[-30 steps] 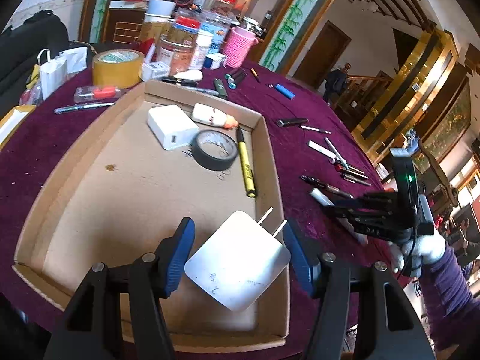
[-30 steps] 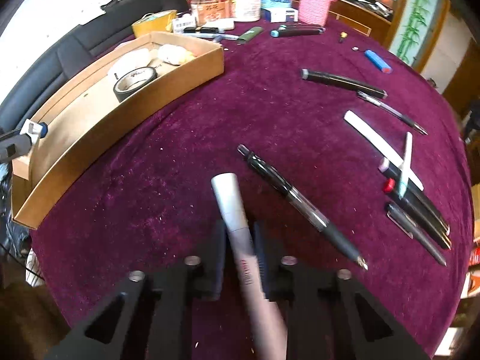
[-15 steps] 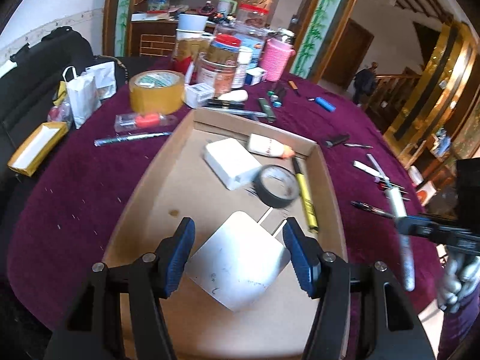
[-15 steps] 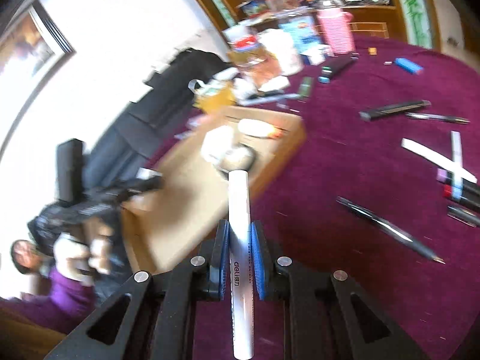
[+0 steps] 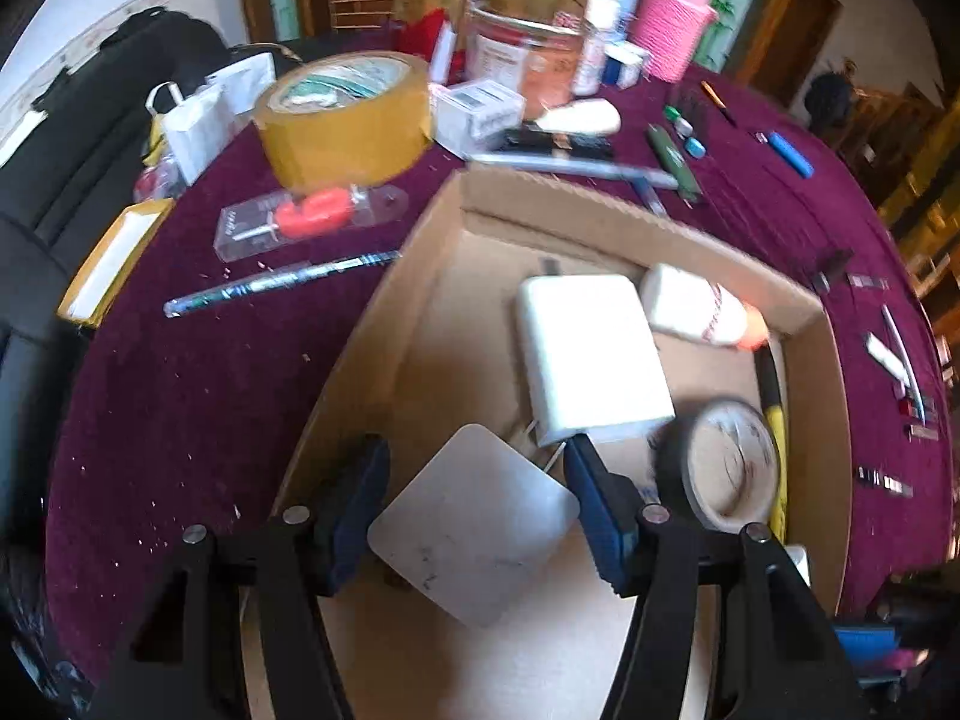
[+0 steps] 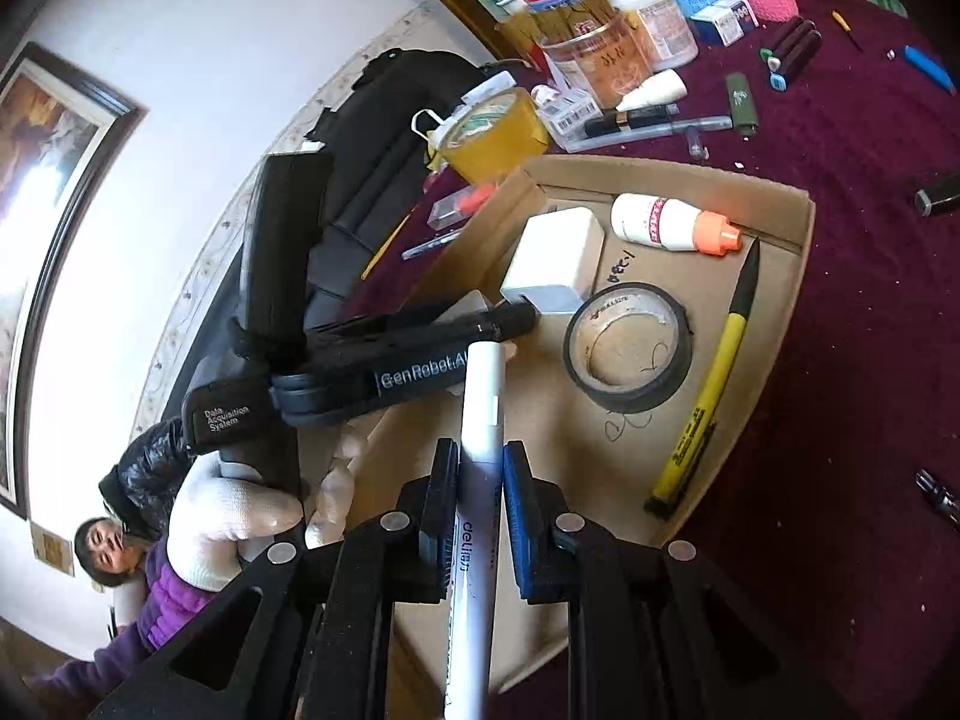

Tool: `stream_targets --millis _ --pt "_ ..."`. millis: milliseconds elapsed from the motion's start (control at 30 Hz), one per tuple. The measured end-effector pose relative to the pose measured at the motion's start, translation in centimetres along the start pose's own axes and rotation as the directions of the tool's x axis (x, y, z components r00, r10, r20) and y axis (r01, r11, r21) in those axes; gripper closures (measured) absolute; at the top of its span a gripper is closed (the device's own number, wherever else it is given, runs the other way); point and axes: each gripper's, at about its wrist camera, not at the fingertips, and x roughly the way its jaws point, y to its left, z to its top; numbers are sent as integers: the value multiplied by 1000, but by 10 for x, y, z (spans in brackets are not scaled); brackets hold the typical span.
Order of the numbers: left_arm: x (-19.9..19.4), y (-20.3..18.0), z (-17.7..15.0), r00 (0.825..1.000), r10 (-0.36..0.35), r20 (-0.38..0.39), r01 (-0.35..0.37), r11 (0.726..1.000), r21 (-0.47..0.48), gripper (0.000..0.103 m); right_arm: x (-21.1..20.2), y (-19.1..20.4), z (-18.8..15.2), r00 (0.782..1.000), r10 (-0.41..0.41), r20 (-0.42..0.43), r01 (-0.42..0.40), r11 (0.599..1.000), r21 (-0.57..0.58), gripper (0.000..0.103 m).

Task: Organize rigid objects
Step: 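Lower the pronged adapter into the tray with the left tool while the right tool brings the marker, then open both tools to drop the adapter and white marker, then lift away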

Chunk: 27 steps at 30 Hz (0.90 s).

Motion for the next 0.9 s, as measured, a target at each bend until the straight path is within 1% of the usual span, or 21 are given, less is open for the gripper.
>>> stream_targets --millis 67,133,167,233,267,300,333,400,433,500,567,633,700,767,800,867,900 --pt "-3 2 -2 1000 -11 9 12 1000 -7 43 0 -1 3 1000 17 -1 -17 1000 7 86" --pt "-12 10 -5 996 -84 14 85 995 -47 37 1 0 5 1000 -4 -7 4 1000 -11 86" --pt "-18 16 -7 993 -114 27 116 990 -74 37 3 -2 6 1000 -22 -17 21 1000 -16 86" --pt "-36 27 -13 986 -147 77 155 981 -119 36 8 -4 4 999 -15 -35 15 1000 -6 86" --pt "-46 32 -17 979 -173 107 187 972 -139 36 12 -5 4 999 -20 -46 20 1000 -2 86" --pt "-58 39 -24 967 -207 150 231 960 -159 35 16 -5 5 998 -26 -53 26 1000 -2 86" --pt "-71 44 -30 955 -225 192 258 951 -169 29 21 -3 5 997 -31 -64 31 1000 -3 86" --pt "-91 51 -43 938 -225 265 275 946 -171 25 30 -1 7 995 -49 -86 49 999 -9 86" --pt "-99 54 -50 930 -220 295 278 945 -172 25 36 1 9 993 -67 -100 66 998 -12 86" --pt "-110 58 -60 913 -223 341 298 936 -188 25 46 4 12 988 -95 -122 94 995 -15 86" --pt "-115 61 -68 900 -237 367 328 922 -208 24 55 6 17 982 -130 -136 129 992 -12 86" --pt "-116 64 -76 885 -269 380 371 900 -227 24 59 9 23 978 -172 -121 171 985 -21 86" --pt "-116 64 -81 878 -288 382 394 888 -236 24 60 10 32 959 -274 -76 271 961 -50 86" --pt "-115 60 -85 874 -304 378 408 883 -232 24 55 10 37 938 -347 -17 345 936 -73 85" --pt "-115 58 -88 871 -315 378 417 880 -228 24 52 9 37 939 -344 -5 343 937 -73 85" --pt "-117 54 -95 864 -332 379 433 874 -221 24 38 6 32 958 -287 5 287 957 -36 83" --pt "-118 51 -98 862 -338 377 437 873 -218 24 25 6 28 968 -249 26 249 969 -6 81"
